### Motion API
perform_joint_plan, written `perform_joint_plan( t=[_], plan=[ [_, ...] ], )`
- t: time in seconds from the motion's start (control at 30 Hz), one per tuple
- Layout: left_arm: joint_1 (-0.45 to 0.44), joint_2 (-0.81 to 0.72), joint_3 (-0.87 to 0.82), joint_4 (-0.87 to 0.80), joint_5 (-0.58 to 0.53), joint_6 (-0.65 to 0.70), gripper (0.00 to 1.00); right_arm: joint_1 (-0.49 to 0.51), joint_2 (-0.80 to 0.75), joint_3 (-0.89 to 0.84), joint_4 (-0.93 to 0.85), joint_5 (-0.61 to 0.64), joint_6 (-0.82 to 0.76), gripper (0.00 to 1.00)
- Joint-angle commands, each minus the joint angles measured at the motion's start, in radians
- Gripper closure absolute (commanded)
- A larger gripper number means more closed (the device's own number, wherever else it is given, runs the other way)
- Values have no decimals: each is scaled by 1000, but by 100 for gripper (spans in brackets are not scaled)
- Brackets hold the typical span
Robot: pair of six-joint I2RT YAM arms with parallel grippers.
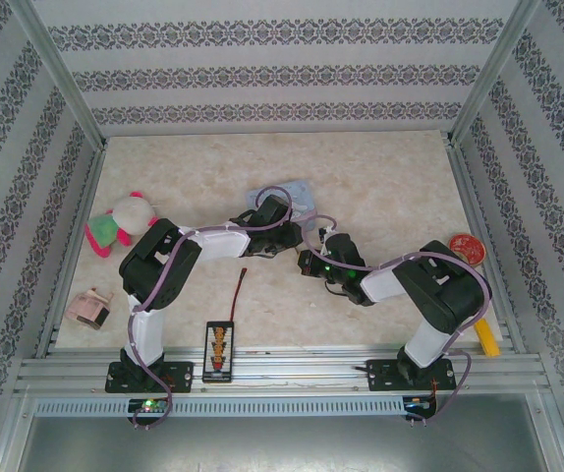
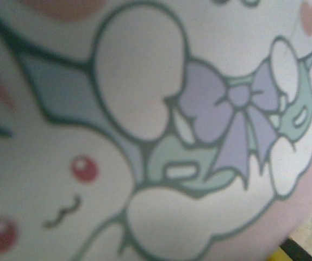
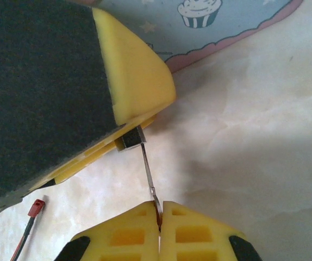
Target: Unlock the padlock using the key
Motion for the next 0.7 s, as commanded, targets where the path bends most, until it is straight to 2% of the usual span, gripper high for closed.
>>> perform_joint_plan(
  t=[0.0, 0.67],
  plan=[
    [-2, -10, -1, 25, 37, 9, 88, -4, 9, 9, 101, 14, 11, 100],
    [-2, -4, -5, 36, 51, -19, 88, 1, -33, -45, 134, 72, 10, 100]
  ],
)
